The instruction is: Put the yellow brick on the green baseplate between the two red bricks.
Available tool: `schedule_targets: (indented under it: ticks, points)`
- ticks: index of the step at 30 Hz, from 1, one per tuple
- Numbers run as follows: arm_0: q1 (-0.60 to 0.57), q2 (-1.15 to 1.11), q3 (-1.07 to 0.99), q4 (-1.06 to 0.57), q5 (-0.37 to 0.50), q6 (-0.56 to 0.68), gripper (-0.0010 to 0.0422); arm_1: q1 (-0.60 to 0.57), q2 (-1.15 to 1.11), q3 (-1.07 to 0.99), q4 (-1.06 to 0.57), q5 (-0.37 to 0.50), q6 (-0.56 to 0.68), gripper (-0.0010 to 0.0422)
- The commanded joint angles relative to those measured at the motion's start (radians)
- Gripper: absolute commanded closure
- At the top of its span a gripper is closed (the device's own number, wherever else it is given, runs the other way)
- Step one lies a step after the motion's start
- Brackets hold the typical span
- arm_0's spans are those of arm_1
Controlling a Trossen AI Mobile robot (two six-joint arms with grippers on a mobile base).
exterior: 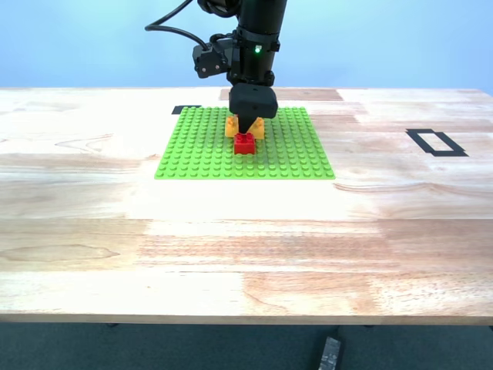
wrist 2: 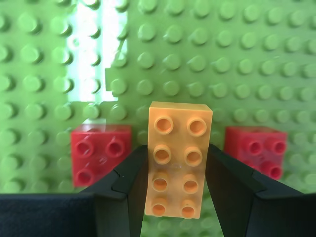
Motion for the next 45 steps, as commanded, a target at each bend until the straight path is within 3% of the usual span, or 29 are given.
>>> schedule_targets:
  ticks: [1, 13, 28, 45]
  points:
    - [0.001, 0.000, 0.000, 0.000, 0.000, 0.001, 0.0413, 0.000, 0.001, -0.001, 0.003, 0.006, -0.001, 0.0326]
    - [0.001, 0.000, 0.000, -0.002, 0.000, 0.001, 0.0412, -0.007, 0.003, -0.004, 0.011, -0.002, -0.002, 0.0324]
    - [0.001, -0.001, 0.000, -0.002, 0.000, 0.001, 0.0412, -0.010, -0.001, -0.021, 0.019, -0.023, 0.002, 0.0263]
    - [0.001, -0.001, 0.000, -0.001, 0.000, 0.001, 0.0412, -0.013, -0.018, -0.034, 0.048, -0.019, 0.006, 0.0226]
